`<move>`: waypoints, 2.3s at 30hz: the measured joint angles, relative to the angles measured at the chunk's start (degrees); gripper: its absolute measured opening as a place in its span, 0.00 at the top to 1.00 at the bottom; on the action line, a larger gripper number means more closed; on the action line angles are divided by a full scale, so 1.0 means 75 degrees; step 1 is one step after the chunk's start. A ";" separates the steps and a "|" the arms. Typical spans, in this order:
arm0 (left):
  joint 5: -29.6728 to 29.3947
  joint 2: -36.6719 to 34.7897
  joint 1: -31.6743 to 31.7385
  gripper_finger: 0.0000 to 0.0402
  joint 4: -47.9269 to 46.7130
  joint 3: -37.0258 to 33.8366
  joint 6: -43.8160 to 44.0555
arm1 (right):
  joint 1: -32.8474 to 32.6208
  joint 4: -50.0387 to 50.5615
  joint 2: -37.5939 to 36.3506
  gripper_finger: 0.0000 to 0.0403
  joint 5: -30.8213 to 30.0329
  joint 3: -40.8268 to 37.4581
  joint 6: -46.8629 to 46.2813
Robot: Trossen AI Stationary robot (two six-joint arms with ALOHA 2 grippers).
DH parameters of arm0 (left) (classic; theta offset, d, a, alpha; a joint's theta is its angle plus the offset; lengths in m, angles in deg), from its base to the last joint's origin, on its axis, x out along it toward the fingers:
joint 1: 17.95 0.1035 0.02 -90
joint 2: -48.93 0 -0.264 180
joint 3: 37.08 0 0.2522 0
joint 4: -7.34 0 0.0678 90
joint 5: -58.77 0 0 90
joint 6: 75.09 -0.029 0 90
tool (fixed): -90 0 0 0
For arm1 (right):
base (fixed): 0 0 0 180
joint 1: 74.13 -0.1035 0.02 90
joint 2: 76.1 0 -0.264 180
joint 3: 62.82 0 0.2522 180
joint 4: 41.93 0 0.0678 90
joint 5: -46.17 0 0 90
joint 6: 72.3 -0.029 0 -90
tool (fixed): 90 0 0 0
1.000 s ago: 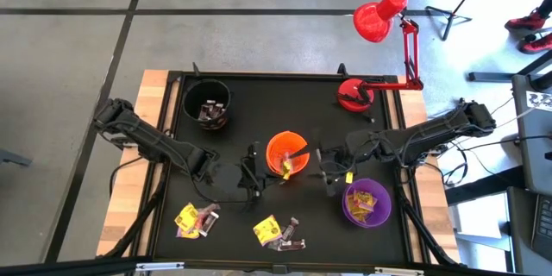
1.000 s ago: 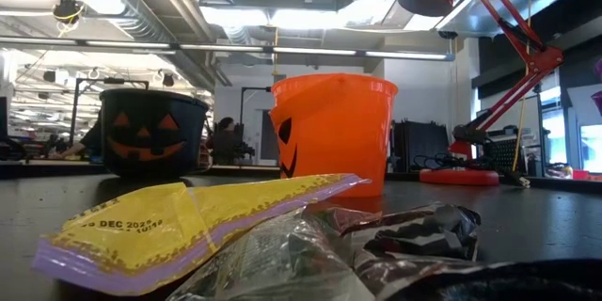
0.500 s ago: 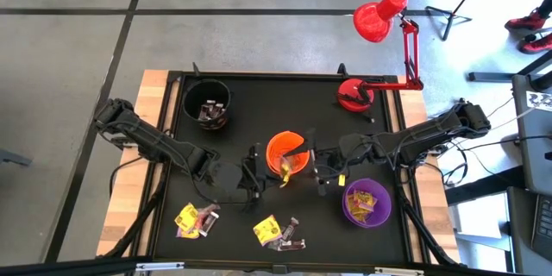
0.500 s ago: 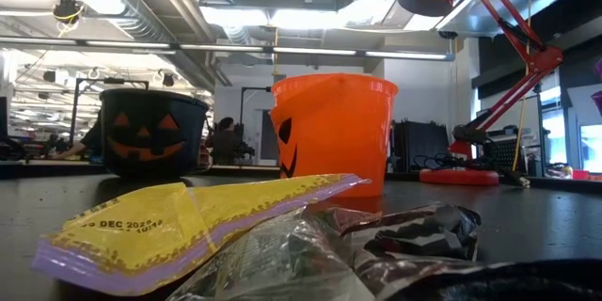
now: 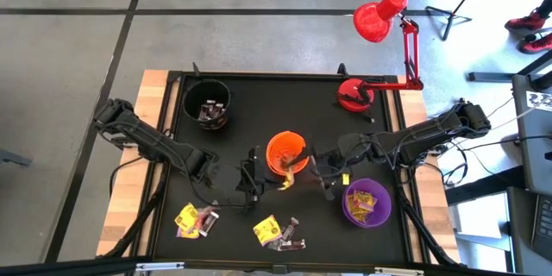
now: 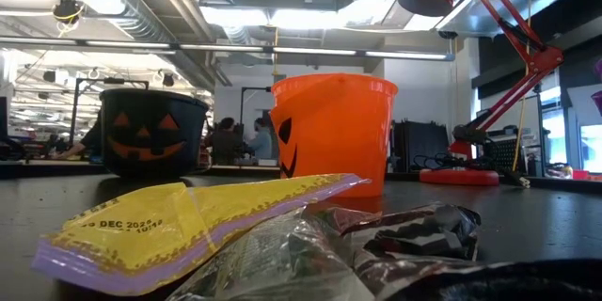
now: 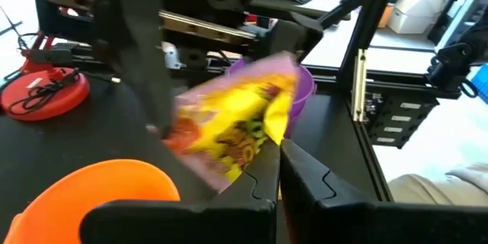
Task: Sort candy
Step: Put the yellow candy into the purple bucket
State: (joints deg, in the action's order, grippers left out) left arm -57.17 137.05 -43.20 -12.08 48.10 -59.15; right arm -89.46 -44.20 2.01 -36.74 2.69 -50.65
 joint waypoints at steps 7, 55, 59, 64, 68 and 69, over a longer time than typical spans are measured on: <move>-0.0293 0.0000 0.0052 1.00 -0.0002 0.0000 -0.0006 | 0.0000 0.0241 0.0000 0.26 0.0604 0.0006 -0.0074; 0.0723 0.2696 -0.0147 0.57 -0.3140 -0.0012 0.2604 | -0.0003 0.5470 -0.3936 0.49 -0.1414 0.0015 -0.0936; 0.0850 0.3081 -0.0349 0.56 -0.3326 -0.0012 0.2639 | -0.0003 0.5572 -0.3884 0.49 -0.1414 0.0012 -0.0936; 0.0758 0.3433 -0.0400 0.56 -0.3445 0.0012 0.2808 | -0.0003 0.5544 -0.3806 0.49 -0.1414 0.0012 -0.0936; 0.0573 0.3521 -0.0355 0.56 -0.3685 0.0037 0.2827 | -0.0003 0.5545 -0.3742 0.49 -0.1414 0.0009 -0.0918; 0.0489 0.3526 -0.0344 0.57 -0.3738 0.0035 0.2827 | -0.0003 0.5528 -0.3705 0.49 -0.1414 0.0009 -0.0918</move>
State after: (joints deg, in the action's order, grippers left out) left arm -53.50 163.50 -45.79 -40.11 48.36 -37.95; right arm -89.49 -2.74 -25.79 -47.34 2.75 -57.53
